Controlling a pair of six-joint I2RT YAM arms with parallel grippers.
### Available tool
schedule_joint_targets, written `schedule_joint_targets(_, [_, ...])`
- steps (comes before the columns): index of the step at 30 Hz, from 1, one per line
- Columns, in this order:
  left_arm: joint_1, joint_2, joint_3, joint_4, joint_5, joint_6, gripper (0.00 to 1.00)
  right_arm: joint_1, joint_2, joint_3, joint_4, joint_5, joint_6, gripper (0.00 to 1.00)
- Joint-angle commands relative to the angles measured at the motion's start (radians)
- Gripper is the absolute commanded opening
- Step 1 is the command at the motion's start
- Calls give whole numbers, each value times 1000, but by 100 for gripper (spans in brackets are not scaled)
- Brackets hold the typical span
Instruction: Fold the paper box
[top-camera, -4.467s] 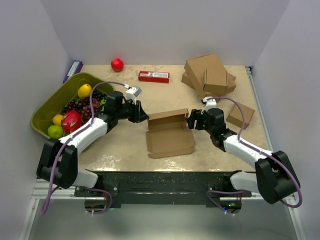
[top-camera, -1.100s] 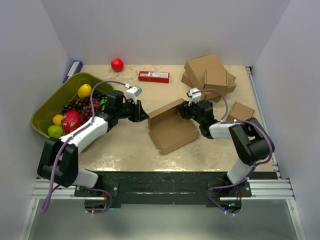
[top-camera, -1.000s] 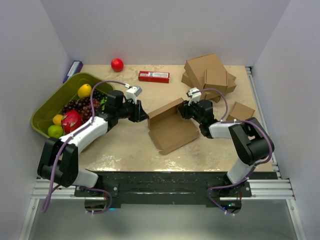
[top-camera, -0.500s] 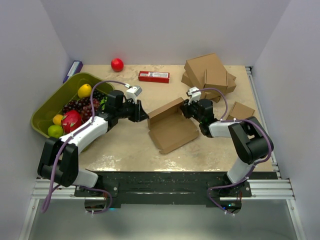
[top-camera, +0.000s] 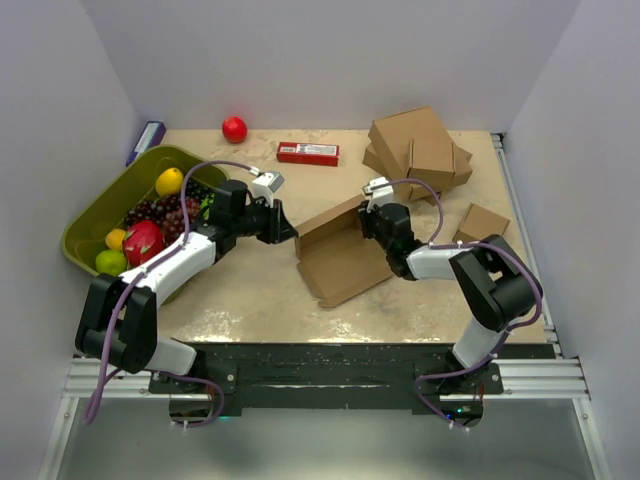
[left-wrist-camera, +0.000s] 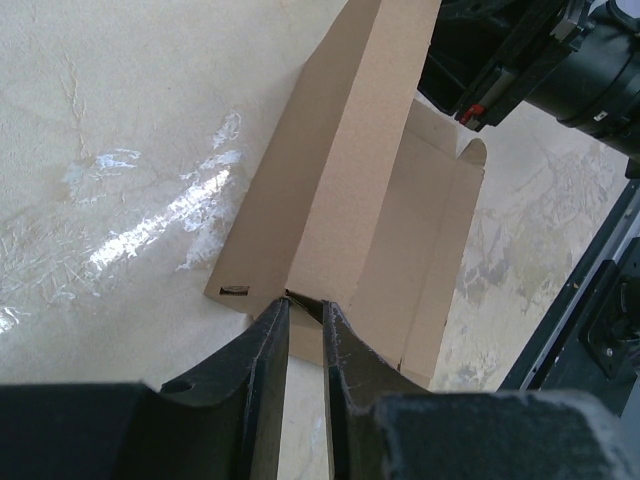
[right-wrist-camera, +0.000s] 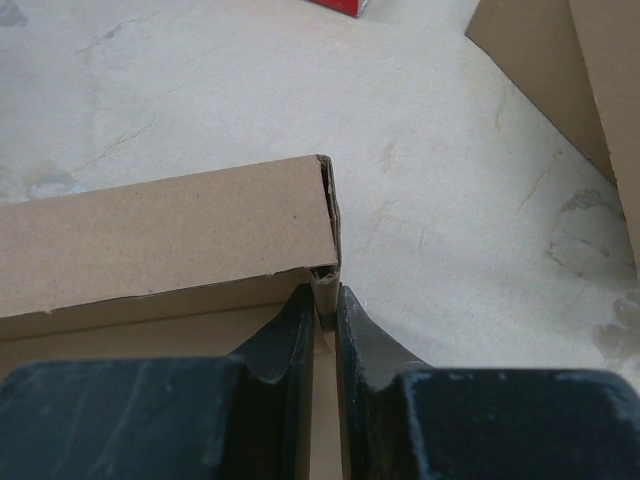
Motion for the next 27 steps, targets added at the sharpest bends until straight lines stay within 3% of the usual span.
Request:
schedule_joint_targets(1, [-6, 33, -3, -62, 5, 42, 23, 70, 14, 28, 3, 133, 53, 0])
schedule_joint_targets(8, [-6, 37, -8, -53, 13, 39, 23, 107, 31, 62, -69, 294, 115, 0])
schedule_joint_targets(27, [-6, 36, -13, -47, 19, 38, 22, 131, 74, 94, -153, 506, 208, 0])
